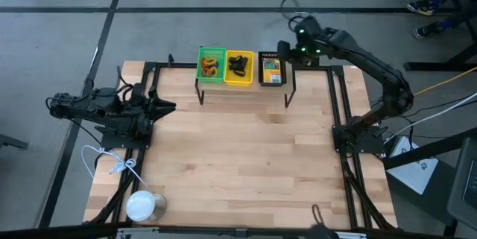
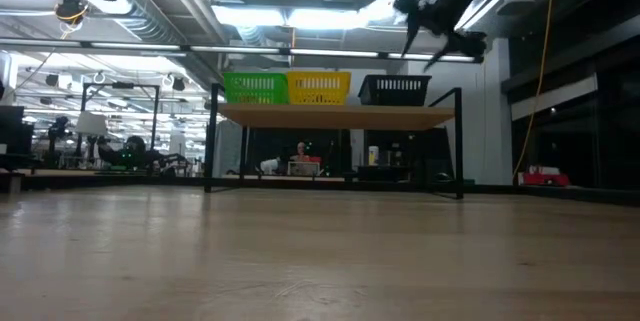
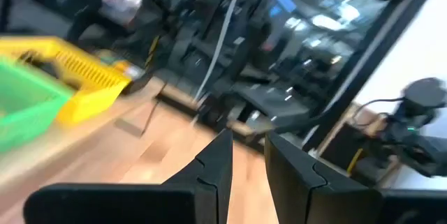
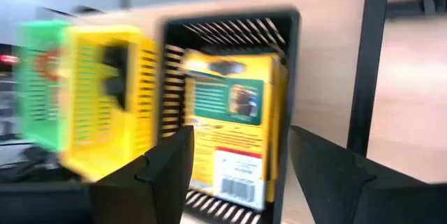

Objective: Pick & Place Office Desk Supplies
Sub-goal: Return to Home Position

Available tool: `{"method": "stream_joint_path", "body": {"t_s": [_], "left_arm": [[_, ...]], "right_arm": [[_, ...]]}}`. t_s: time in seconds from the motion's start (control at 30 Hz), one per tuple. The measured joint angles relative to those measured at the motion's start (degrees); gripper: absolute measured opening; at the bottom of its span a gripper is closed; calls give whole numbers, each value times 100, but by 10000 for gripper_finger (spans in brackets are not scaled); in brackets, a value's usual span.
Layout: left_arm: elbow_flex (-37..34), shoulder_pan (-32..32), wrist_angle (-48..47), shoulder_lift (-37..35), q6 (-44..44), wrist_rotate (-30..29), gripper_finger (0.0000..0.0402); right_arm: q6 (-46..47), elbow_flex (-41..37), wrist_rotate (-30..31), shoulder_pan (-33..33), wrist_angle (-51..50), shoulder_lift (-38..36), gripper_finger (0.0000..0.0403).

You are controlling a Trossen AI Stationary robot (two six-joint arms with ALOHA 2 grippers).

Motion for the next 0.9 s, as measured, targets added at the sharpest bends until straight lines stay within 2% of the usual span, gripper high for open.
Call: {"method": "stream_joint_path", "body": {"t_s": [0.1,0.23,0.37,0.5,0.6,0.7,0.9], "left_arm": [[70,-1,296,-108,259,126,82],[498,0,1,-228,453,138,82],[1095,-2,-294,-256,659,349,82],[1624,-2,-482,-251,755,366,82],[1916,-1,-499,-235,748,370,82],[2116,0,-508,-230,919,373,82],[2187,0,-608,-455,806,557,82]], "right_arm": [[-114,0,41,22,198,-490,231],[-345,-2,152,407,803,-1288,231],[-850,0,483,1290,2265,-1938,231],[-1555,8,926,2647,3835,-2350,231],[-2100,7,1215,3589,4654,-2404,231],[-2601,2,1518,4449,5006,-2384,231],[-2749,-5,2320,5358,5017,-2181,231]]}}
